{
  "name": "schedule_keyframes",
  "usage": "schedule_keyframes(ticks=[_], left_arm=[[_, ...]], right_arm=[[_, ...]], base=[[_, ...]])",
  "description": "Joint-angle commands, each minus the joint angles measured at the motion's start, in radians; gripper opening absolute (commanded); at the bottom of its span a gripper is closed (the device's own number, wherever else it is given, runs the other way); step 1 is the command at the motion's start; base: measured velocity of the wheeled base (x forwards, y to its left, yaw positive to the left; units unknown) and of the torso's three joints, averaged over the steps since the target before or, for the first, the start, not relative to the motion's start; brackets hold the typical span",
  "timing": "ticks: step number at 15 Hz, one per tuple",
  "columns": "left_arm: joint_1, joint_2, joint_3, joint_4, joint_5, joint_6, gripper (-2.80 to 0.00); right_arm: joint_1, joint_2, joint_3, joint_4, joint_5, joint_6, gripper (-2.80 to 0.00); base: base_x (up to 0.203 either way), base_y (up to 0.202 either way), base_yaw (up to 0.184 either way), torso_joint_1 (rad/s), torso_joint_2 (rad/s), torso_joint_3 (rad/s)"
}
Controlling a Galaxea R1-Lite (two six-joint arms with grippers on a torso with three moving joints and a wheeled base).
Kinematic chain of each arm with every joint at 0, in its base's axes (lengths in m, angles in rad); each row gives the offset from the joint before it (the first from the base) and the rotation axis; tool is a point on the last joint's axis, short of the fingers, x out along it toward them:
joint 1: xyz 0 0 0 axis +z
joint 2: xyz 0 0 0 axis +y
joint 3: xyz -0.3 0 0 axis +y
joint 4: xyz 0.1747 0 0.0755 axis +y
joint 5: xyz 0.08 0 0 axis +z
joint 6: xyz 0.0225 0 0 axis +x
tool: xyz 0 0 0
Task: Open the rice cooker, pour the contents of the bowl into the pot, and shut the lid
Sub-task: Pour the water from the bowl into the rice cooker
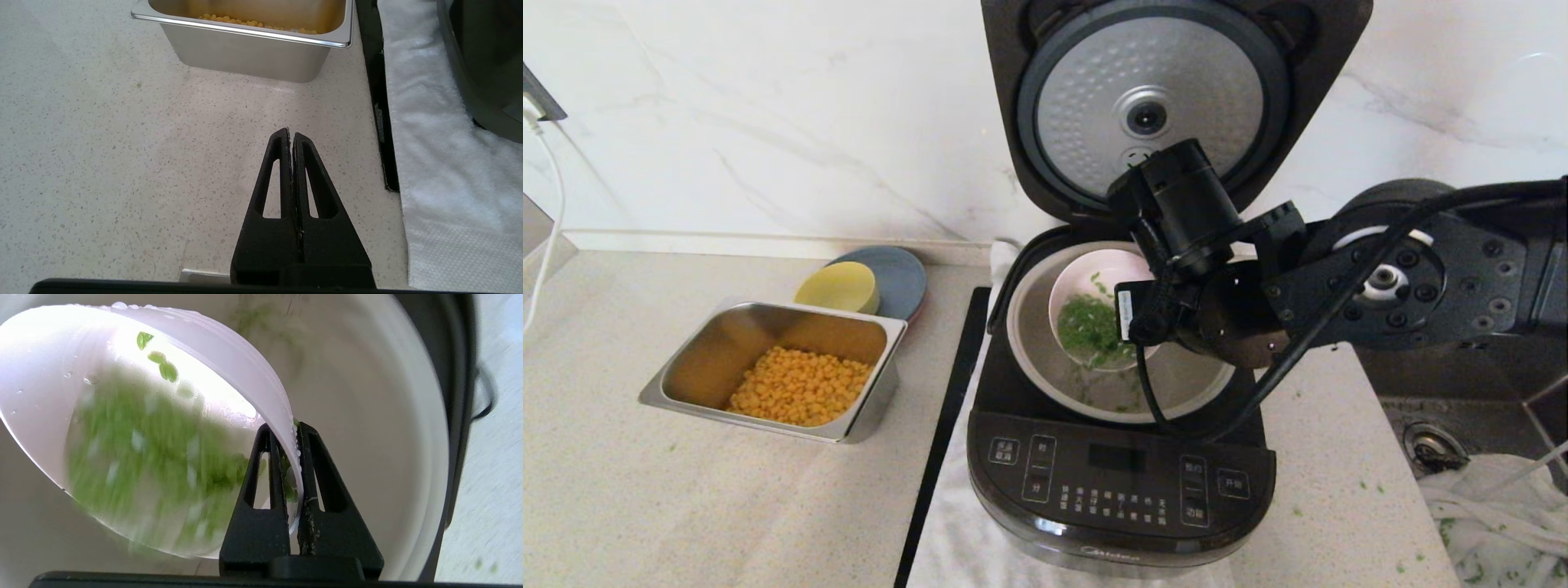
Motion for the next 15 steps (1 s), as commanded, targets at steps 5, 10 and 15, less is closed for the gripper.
schedule_keyframes(ticks=[5, 10, 15], left_arm=[[0.000, -0.002, 0.000, 0.000, 0.000, 0.000, -2.80], [0.000, -0.002, 0.000, 0.000, 0.000, 0.000, -2.80], [0.000, -0.002, 0.000, 0.000, 0.000, 0.000, -2.80]], right_arm=[[0.023, -0.077, 0.315, -0.608, -0.149, -0.265, -2.80], [0.062, -0.090, 0.579, -1.276, -0.176, -0.590, -2.80], [0.087, -0.012, 0.684, -1.690, -0.179, -0.840, -2.80]], base=[[0.000, 0.000, 0.000, 0.000, 0.00, 0.000], [0.000, 0.000, 0.000, 0.000, 0.00, 0.000], [0.000, 0.000, 0.000, 0.000, 0.00, 0.000]])
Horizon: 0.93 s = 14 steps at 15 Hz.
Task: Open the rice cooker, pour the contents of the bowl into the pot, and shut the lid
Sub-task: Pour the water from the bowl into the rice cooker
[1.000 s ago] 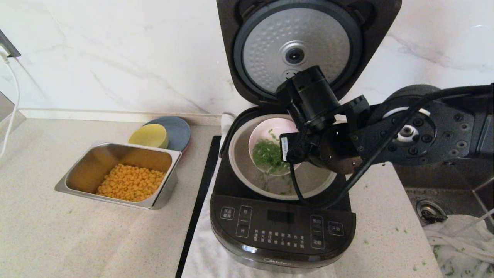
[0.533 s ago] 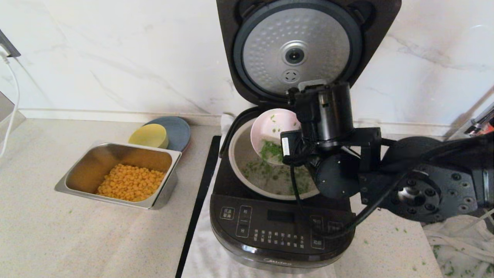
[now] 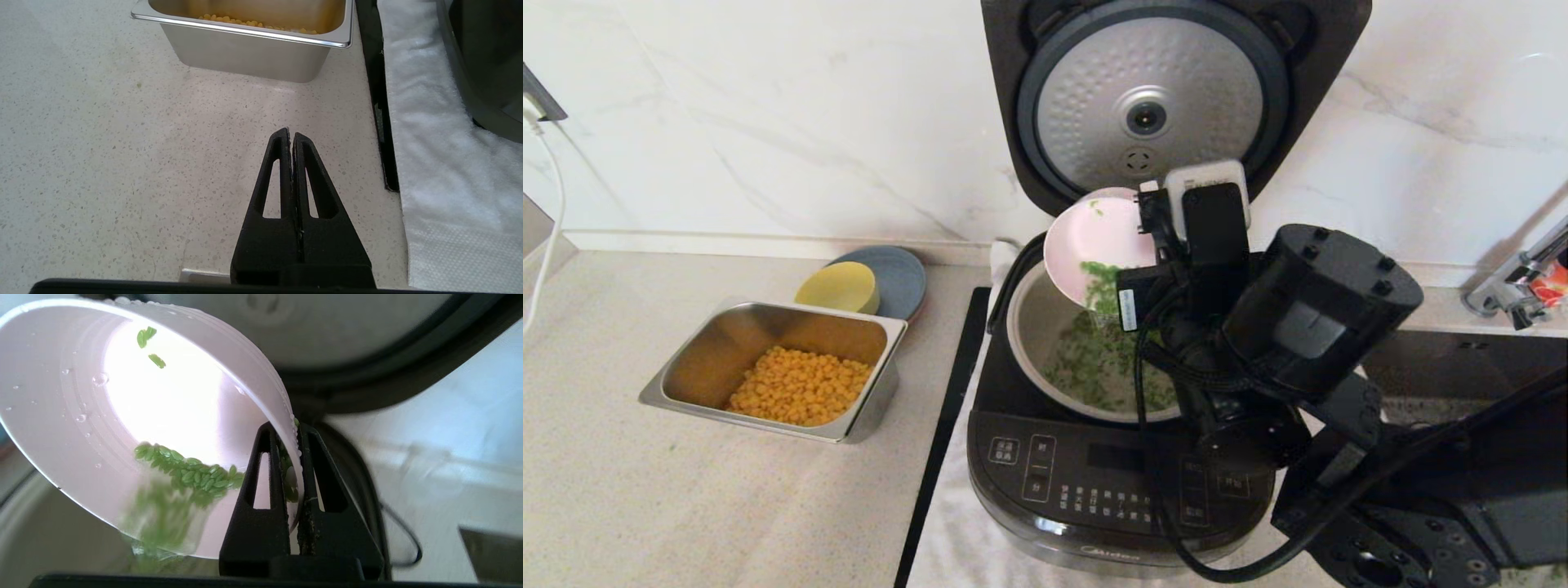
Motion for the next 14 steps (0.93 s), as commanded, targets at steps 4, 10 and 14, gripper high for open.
schedule_keyframes(ticks=[4, 10, 14], left_arm=[[0.000, -0.002, 0.000, 0.000, 0.000, 0.000, -2.80], [0.000, -0.002, 0.000, 0.000, 0.000, 0.000, -2.80], [0.000, -0.002, 0.000, 0.000, 0.000, 0.000, -2.80]], right_arm=[[0.011, 0.039, 0.035, -0.111, -0.003, -0.027, -2.80], [0.036, 0.009, -0.019, 0.033, -0.037, -0.025, -2.80], [0.025, -0.047, -0.151, 0.393, -0.039, 0.097, -2.80]], base=[[0.000, 0.000, 0.000, 0.000, 0.00, 0.000], [0.000, 0.000, 0.000, 0.000, 0.00, 0.000], [0.000, 0.000, 0.000, 0.000, 0.00, 0.000]])
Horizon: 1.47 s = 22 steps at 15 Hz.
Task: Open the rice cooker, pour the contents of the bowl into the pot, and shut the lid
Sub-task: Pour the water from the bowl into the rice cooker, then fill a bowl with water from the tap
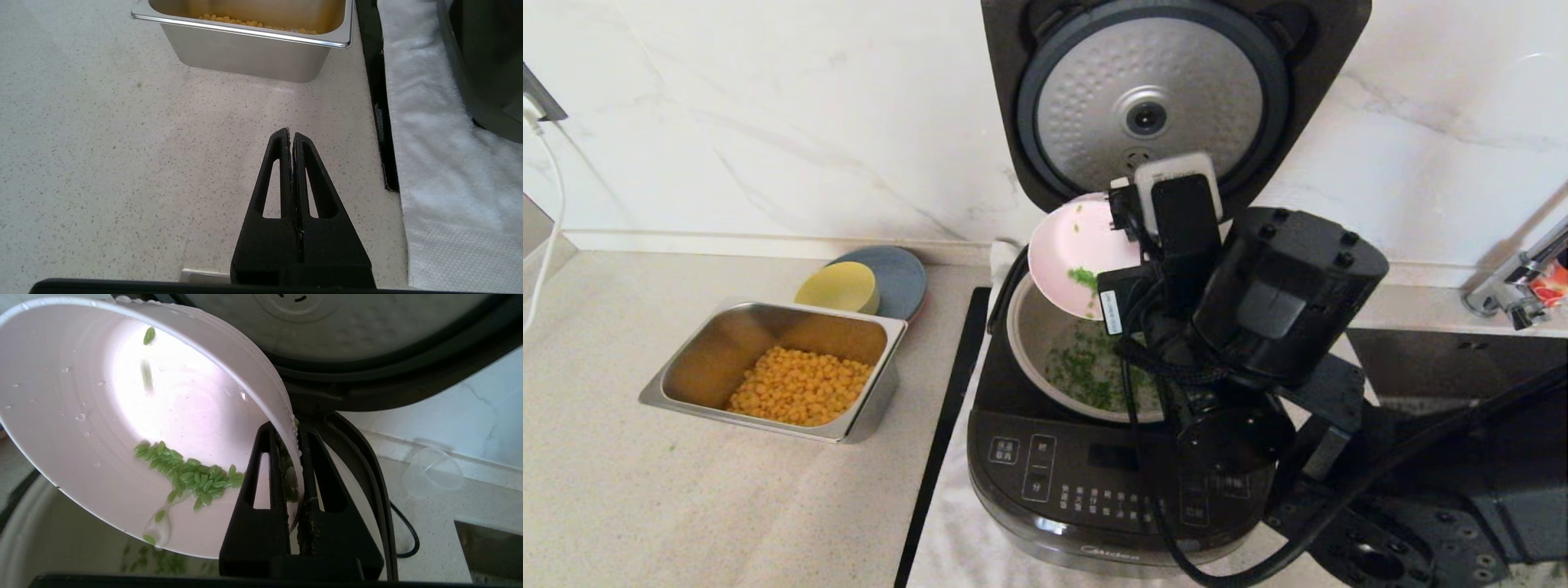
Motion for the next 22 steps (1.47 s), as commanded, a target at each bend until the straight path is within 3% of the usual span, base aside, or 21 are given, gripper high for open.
schedule_keyframes(ticks=[1, 3, 5, 8, 10, 14, 16, 18, 22], left_arm=[[0.000, -0.002, 0.000, 0.000, 0.000, 0.000, -2.80], [0.000, -0.002, 0.001, 0.000, 0.000, 0.000, -2.80], [0.000, -0.002, 0.000, 0.000, 0.000, 0.000, -2.80], [0.000, -0.002, 0.000, 0.000, 0.000, 0.000, -2.80], [0.000, -0.002, 0.001, 0.000, 0.000, 0.000, -2.80], [0.000, -0.002, 0.001, 0.000, 0.000, 0.000, -2.80], [0.000, -0.002, 0.000, 0.000, 0.000, 0.000, -2.80], [0.000, -0.002, 0.001, 0.000, 0.000, 0.000, -2.80], [0.000, -0.002, 0.001, 0.000, 0.000, 0.000, -2.80]], right_arm=[[-0.013, -0.047, -0.090, 0.291, 0.002, 0.103, -2.80], [-0.034, -0.074, -0.213, 0.634, 0.038, 0.291, -2.80], [-0.064, -0.094, -0.369, 1.025, 0.136, 0.494, -2.80], [-0.144, -0.090, -0.662, 1.557, 0.378, 0.766, -2.80], [-0.226, -0.083, -0.771, 1.806, 0.550, 0.870, -2.80], [-0.295, -0.136, -0.784, 2.027, 0.711, 0.891, -2.80], [-0.378, -0.197, -0.768, 2.083, 0.805, 0.892, -2.80], [-0.490, -0.253, -0.715, 2.110, 0.854, 0.889, -2.80], [-0.814, -0.350, -0.516, 2.095, 0.965, 0.860, -2.80]], base=[[0.000, 0.000, 0.000, 0.000, 0.00, 0.000], [0.000, 0.000, 0.000, 0.000, 0.00, 0.000], [0.000, 0.000, 0.000, 0.000, 0.00, 0.000], [0.000, 0.000, 0.000, 0.000, 0.00, 0.000], [0.000, 0.000, 0.000, 0.000, 0.00, 0.000], [0.000, 0.000, 0.000, 0.000, 0.00, 0.000], [0.000, 0.000, 0.000, 0.000, 0.00, 0.000], [0.000, 0.000, 0.000, 0.000, 0.00, 0.000], [0.000, 0.000, 0.000, 0.000, 0.00, 0.000]])
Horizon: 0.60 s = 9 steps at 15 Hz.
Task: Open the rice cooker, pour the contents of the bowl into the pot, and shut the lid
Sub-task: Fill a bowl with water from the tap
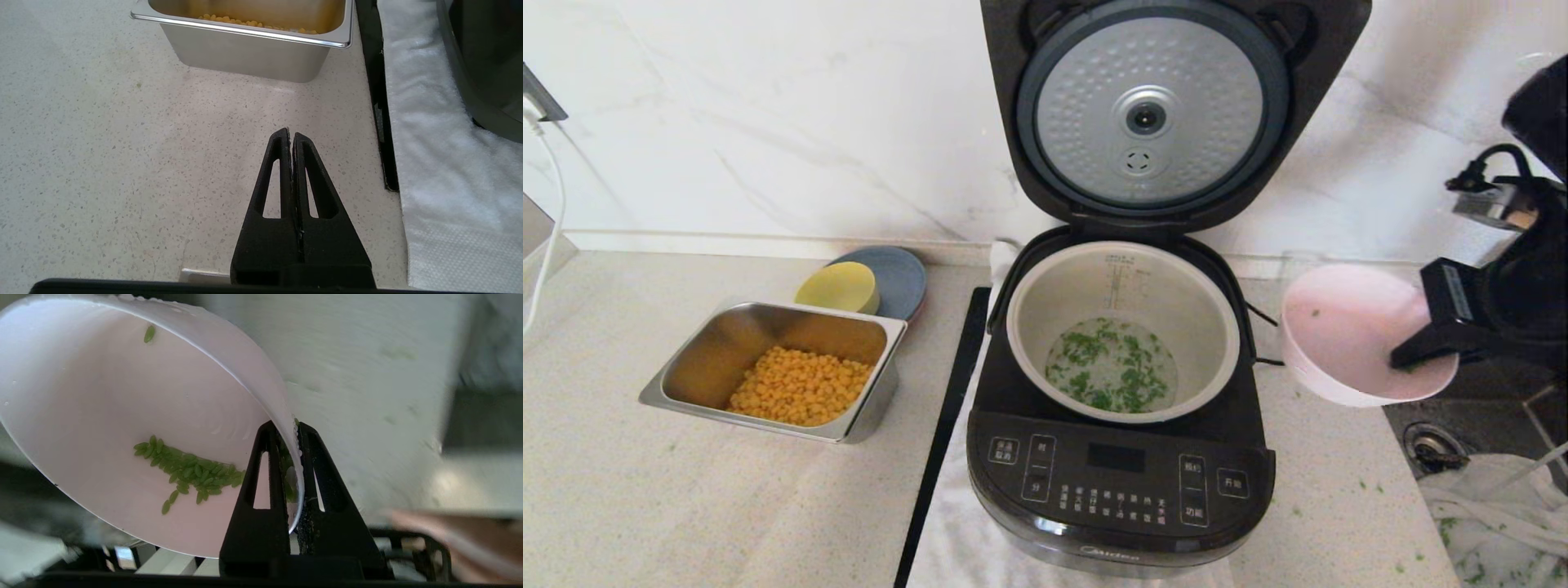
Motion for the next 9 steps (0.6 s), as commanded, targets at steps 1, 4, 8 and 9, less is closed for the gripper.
schedule_keyframes(ticks=[1, 4, 8, 9], left_arm=[[0.000, -0.002, 0.000, 0.000, 0.000, 0.000, -2.80], [0.000, -0.002, 0.000, 0.000, 0.000, 0.000, -2.80], [0.000, -0.002, 0.000, 0.000, 0.000, 0.000, -2.80], [-0.002, -0.002, 0.000, 0.000, 0.000, 0.000, -2.80]], right_arm=[[-0.226, -0.071, 0.121, -0.022, 0.067, -0.038, -2.80], [-0.548, -0.074, 0.233, -0.111, 0.180, -0.117, -2.80], [-0.953, 0.041, 0.335, -0.248, 0.340, -0.230, -2.80], [-1.035, 0.097, 0.345, -0.289, 0.376, -0.246, -2.80]], base=[[0.000, 0.000, 0.000, 0.000, 0.00, 0.000], [0.000, 0.000, 0.000, 0.000, 0.00, 0.000], [0.000, 0.000, 0.000, 0.000, 0.00, 0.000], [0.000, 0.000, 0.000, 0.000, 0.00, 0.000]])
